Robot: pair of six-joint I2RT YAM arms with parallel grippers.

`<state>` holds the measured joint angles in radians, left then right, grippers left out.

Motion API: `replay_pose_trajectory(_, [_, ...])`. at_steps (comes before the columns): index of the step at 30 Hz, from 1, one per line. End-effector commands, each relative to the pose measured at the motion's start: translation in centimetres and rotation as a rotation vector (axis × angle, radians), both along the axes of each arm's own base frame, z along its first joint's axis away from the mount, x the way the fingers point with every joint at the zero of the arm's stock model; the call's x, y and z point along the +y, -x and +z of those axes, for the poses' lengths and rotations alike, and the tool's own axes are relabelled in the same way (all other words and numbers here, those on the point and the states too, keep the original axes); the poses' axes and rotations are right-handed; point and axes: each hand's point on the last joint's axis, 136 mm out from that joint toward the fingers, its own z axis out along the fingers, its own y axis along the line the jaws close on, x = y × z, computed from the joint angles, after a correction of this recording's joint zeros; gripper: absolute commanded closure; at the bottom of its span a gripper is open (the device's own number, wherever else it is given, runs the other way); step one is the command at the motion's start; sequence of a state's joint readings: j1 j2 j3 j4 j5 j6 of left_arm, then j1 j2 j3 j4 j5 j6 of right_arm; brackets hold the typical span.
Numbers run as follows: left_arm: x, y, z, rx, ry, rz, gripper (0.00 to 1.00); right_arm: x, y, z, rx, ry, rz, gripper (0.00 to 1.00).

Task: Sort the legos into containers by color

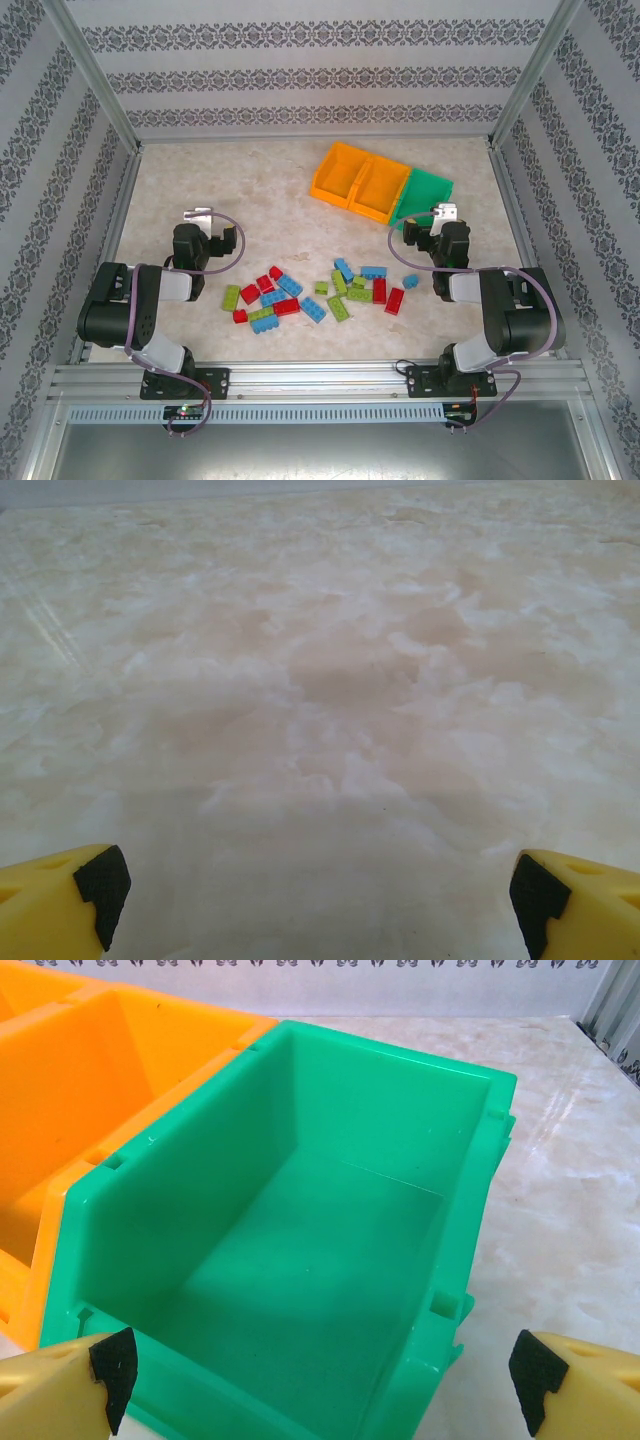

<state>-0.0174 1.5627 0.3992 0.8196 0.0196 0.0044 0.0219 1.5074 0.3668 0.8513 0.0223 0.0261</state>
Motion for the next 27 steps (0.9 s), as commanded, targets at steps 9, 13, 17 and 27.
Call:
replay_pose_trajectory(9, [0.6,-0.6,1.1,-0.023,0.005,0.017,0.00,-0.4,-1.0,2.0,-0.060,-0.010,-0.014,0.02])
replay_pose_trajectory(13, [1.4,-0.7,3.9,0.045,0.008,0.070,0.00,-1.8,-0.6,3.7,-0.028,-0.021,-0.092,0.02])
replay_pose_trajectory(17, [1.4,-0.1,7.9,0.036,0.114,0.140,0.00,-2.3,0.7,5.4,0.075,-0.104,-0.142,0.04])
replay_pose_trajectory(27, [-5.7,1.2,10.5,0.043,0.144,-0.066,0.00,-4.9,2.2,6.2,0.357,-0.236,-0.302,0.11])
